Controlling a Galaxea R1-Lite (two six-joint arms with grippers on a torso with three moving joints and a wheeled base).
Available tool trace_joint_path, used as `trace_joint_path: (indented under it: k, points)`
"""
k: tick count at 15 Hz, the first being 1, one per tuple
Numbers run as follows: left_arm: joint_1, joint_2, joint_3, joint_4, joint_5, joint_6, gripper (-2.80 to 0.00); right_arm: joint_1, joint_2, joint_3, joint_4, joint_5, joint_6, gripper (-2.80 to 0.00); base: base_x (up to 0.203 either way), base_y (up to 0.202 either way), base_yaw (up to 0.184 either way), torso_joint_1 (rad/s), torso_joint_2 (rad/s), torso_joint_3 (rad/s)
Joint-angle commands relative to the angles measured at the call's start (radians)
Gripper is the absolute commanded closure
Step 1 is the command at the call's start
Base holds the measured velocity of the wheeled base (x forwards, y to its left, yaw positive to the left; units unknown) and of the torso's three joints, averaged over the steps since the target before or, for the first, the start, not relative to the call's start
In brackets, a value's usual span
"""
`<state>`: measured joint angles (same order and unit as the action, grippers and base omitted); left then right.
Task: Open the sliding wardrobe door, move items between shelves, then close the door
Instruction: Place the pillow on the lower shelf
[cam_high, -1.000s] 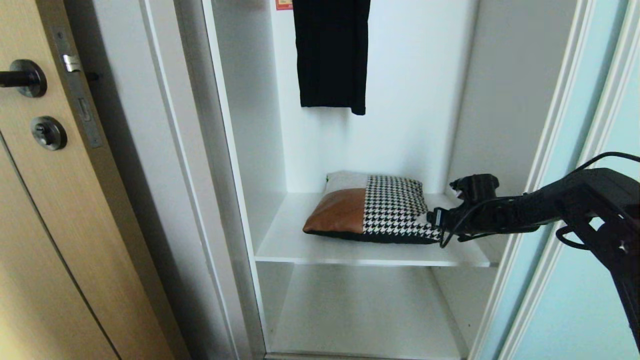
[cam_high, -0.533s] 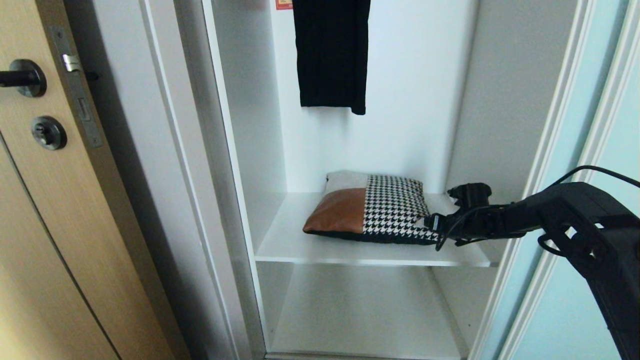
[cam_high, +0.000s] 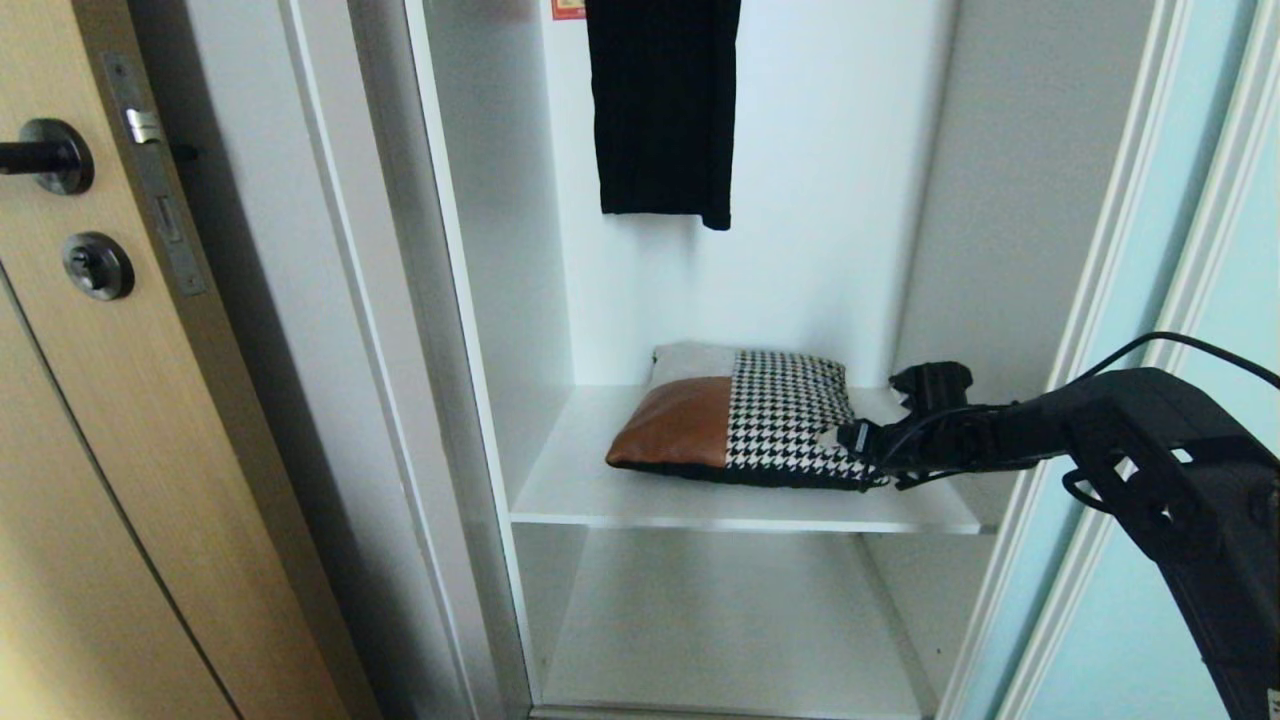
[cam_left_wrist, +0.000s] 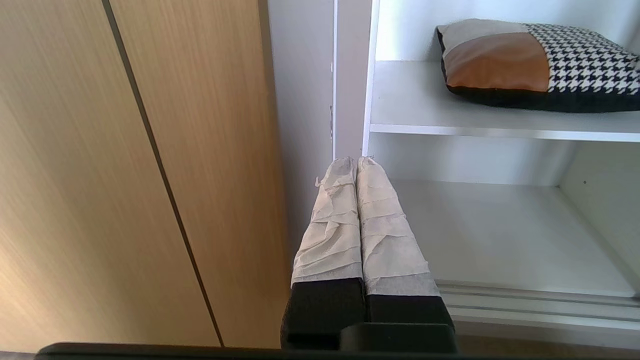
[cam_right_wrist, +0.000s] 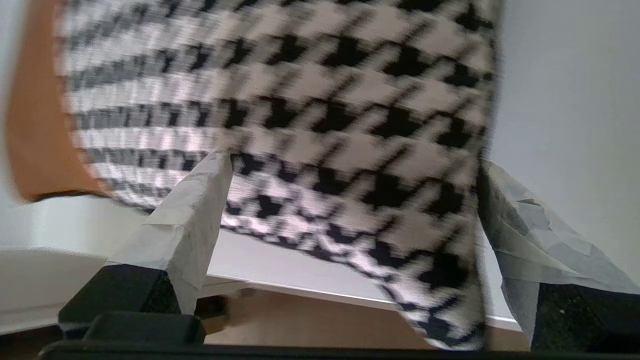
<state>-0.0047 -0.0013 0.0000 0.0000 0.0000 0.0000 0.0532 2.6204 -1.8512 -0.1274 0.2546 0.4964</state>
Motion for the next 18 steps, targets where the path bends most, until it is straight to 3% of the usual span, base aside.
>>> trace_joint_path:
  k: [1, 4, 14, 15, 18]
  points:
    - [-0.001, 0.000, 0.000, 0.000, 0.000, 0.000, 0.00, -0.005, 0.002, -0.036, 0.009, 0.023, 0.006, -2.80, 0.000, 0.000, 0.000, 0.000, 0.00, 0.000]
    - [0.000, 0.000, 0.000, 0.000, 0.000, 0.000, 0.00, -0.007, 0.015, -0.077, 0.081, 0.046, 0.007, -2.80, 0.000, 0.000, 0.000, 0.000, 0.00, 0.000]
    - [0.000, 0.000, 0.000, 0.000, 0.000, 0.000, 0.00, -0.007, 0.016, -0.080, 0.122, 0.049, 0.007, -2.80, 0.000, 0.000, 0.000, 0.000, 0.00, 0.000]
    - [-0.001, 0.000, 0.000, 0.000, 0.000, 0.000, 0.00, -0.007, 0.016, -0.080, 0.137, 0.050, 0.006, 0.00, 0.000, 0.000, 0.000, 0.000, 0.00, 0.000]
    - [0.000, 0.000, 0.000, 0.000, 0.000, 0.000, 0.00, -0.007, 0.013, -0.088, 0.150, 0.055, -0.003, 0.00, 0.000, 0.000, 0.000, 0.000, 0.00, 0.000]
